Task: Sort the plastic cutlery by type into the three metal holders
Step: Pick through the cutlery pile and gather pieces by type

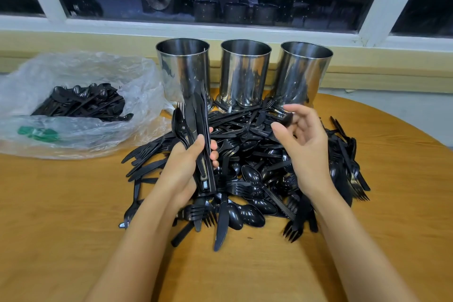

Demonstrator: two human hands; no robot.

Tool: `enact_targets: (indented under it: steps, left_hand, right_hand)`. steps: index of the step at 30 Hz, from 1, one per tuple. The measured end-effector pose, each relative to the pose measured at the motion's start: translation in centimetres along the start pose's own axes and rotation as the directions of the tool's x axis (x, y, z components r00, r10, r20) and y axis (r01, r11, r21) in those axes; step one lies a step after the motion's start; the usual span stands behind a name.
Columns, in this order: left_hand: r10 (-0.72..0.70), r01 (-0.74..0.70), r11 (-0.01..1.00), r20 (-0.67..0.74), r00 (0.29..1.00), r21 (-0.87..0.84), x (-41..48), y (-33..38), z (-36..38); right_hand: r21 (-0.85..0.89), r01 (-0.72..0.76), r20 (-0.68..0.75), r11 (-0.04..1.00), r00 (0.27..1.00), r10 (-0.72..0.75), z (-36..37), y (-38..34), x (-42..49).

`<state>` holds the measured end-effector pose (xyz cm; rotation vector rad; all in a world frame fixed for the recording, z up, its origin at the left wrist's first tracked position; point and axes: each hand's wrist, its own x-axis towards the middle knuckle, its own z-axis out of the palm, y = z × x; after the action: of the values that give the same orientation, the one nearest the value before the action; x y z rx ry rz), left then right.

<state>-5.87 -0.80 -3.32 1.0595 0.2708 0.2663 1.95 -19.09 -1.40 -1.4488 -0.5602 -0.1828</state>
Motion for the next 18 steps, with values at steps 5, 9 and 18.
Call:
enact_targets:
  steps: [5,9,18]
  left_hand:
    - [-0.011,0.011,1.0,-0.008,1.0,0.019,0.1,0.0,0.0]
    - [-0.032,0.032,0.999,-0.009,0.999,0.013,0.0,0.1,0.0]
    - [-0.285,0.286,0.958,0.19,0.939,0.027,-0.6,0.2,0.7]
  right_hand:
    - [-0.101,0.019,-0.031,0.995,0.999,-0.022,0.3,-0.5,0.9]
    - [-0.2,0.046,0.028,0.979,0.999,-0.041,0.7,-1.5,2.0]
    - [-0.178,0.002,0.352,0.984,0.934,0.062,4.5,-2.3,3.5]
